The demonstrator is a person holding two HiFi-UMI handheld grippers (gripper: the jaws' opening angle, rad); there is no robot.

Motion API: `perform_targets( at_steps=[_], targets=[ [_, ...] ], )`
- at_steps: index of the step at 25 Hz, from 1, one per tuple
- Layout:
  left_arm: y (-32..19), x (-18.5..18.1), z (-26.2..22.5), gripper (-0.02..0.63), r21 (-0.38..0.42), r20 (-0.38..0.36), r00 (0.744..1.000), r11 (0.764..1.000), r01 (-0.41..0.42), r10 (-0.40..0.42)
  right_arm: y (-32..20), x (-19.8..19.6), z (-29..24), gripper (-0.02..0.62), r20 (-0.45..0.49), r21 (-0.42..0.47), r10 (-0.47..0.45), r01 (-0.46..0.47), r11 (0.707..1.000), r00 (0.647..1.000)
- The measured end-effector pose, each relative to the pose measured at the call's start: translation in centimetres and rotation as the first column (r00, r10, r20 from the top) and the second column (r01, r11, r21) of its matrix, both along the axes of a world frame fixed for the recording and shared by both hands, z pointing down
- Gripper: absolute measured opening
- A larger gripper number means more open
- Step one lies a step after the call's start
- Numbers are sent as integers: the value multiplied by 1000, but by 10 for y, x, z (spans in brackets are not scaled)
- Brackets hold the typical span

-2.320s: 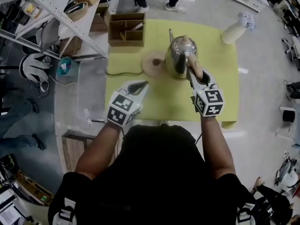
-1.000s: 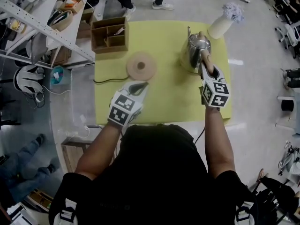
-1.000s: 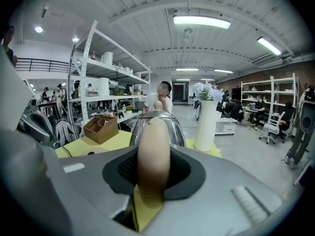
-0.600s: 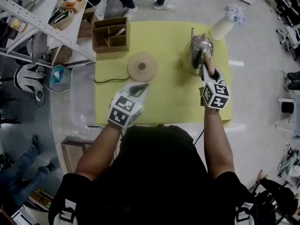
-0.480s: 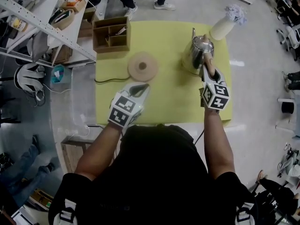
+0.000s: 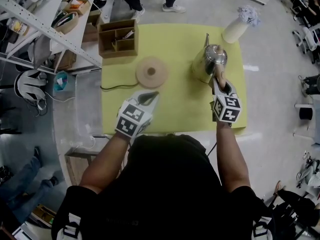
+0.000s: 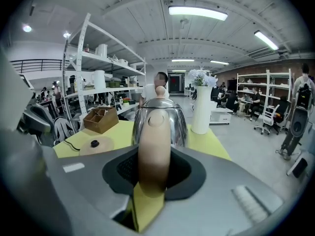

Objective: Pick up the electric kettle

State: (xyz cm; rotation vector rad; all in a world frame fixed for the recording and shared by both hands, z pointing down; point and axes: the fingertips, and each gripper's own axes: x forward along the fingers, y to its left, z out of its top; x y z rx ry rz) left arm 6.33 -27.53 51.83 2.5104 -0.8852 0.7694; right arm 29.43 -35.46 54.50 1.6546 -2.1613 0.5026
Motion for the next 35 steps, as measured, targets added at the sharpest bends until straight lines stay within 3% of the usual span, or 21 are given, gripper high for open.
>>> perform_targets(
  at_steps=[35],
  targets=[
    [10, -9, 1, 2, -11, -17, 1000, 1000, -15, 15, 30, -5, 39, 94, -20, -56, 19, -20, 998, 1000]
  ],
)
